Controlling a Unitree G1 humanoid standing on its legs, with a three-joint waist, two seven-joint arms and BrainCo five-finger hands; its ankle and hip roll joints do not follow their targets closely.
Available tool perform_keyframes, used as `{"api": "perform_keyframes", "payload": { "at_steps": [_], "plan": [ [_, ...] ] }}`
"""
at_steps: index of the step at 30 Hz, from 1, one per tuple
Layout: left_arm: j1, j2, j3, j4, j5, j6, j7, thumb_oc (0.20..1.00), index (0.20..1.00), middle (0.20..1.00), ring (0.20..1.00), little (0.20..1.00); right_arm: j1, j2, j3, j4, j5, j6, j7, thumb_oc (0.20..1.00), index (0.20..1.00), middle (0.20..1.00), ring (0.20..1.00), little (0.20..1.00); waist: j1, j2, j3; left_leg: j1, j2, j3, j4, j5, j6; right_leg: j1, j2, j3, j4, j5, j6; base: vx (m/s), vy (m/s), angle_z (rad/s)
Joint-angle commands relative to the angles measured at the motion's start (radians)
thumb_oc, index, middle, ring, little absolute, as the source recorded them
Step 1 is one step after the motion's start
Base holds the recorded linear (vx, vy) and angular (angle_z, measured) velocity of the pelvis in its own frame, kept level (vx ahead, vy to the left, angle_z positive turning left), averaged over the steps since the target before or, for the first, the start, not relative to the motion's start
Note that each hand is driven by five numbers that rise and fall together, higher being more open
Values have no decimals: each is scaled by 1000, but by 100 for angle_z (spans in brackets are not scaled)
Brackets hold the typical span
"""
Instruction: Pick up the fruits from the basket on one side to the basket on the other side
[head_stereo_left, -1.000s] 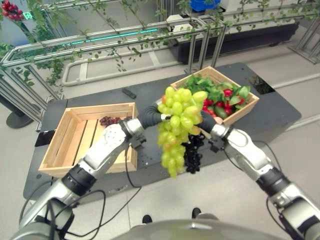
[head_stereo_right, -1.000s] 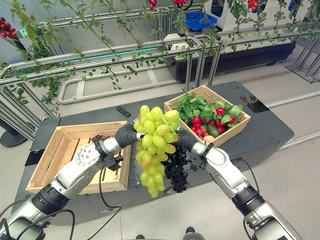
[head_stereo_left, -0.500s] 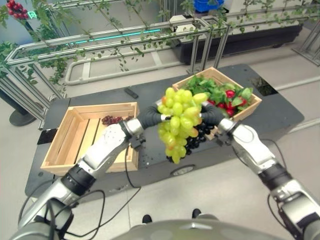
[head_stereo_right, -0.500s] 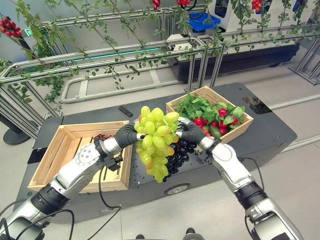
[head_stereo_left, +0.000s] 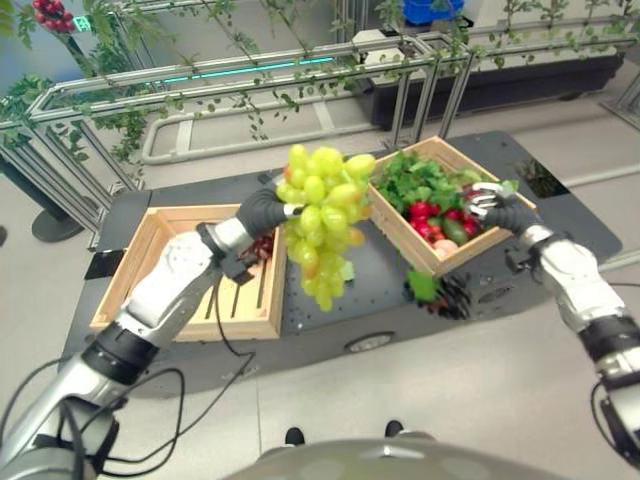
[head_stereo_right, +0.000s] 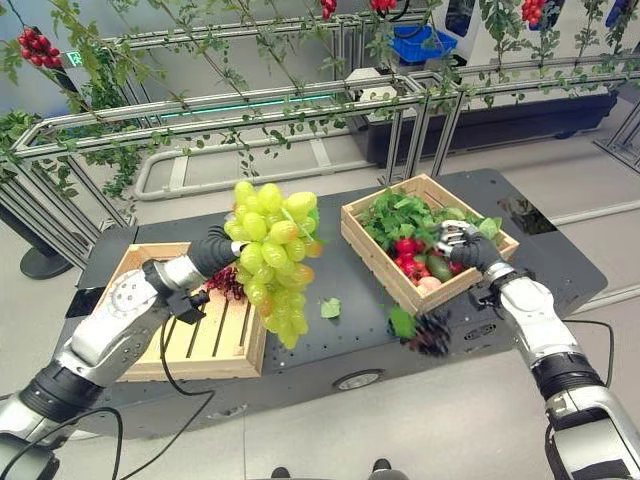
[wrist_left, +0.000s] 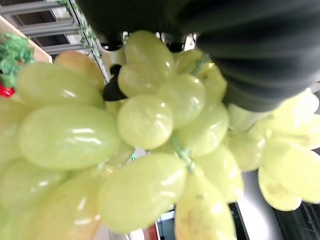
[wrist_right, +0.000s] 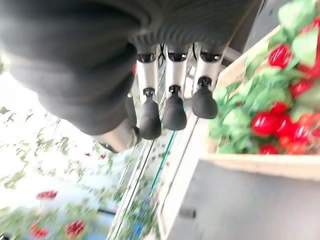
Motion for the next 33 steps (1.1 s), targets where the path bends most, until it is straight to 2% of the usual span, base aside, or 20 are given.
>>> {"api": "perform_keyframes", "payload": {
  "at_steps": [1,18,19,23,27,33],
  "plan": [
    [-31,26,82,-87,-79,-104,5,200,200,200,200,200,-130,-22,6,32,5,-61,-28,200,200,200,200,200,7,-46,-26,25,-33,-1,15,-73,12,-25,-60,37,75,-3,89,0,0,0],
    [-2,-23,116,-53,-40,-117,29,200,200,200,200,200,-134,-8,17,-58,40,-61,-1,200,200,200,200,200,14,-51,-17,21,-32,-1,18,-73,13,-28,-58,38,70,-5,88,0,0,0],
    [0,-27,119,-53,-34,-118,32,200,200,200,200,200,-124,-2,13,-80,53,-59,11,1000,1000,1000,1000,1000,12,-51,-16,21,-32,-1,19,-73,13,-28,-58,39,70,-5,87,0,0,0],
    [11,-50,141,-37,-12,-121,35,200,200,200,200,200,-72,14,4,-205,102,-50,82,1000,1000,1000,1000,1000,7,-54,-14,20,-31,0,19,-73,14,-30,-57,41,73,-7,87,0,0,0],
    [13,-57,148,-23,30,-129,32,200,200,200,200,200,-15,3,40,-337,205,0,218,1000,1000,1000,1000,1000,2,-59,-15,21,-29,1,18,-72,13,-33,-57,43,75,-8,86,0,0,0],
    [15,-72,152,-1,72,-131,34,200,200,200,200,200,12,12,103,-477,333,61,326,1000,1000,1000,1000,1000,-5,-65,-16,21,-27,7,20,-73,12,-35,-54,48,73,-9,85,0,0,0]
  ]
}}
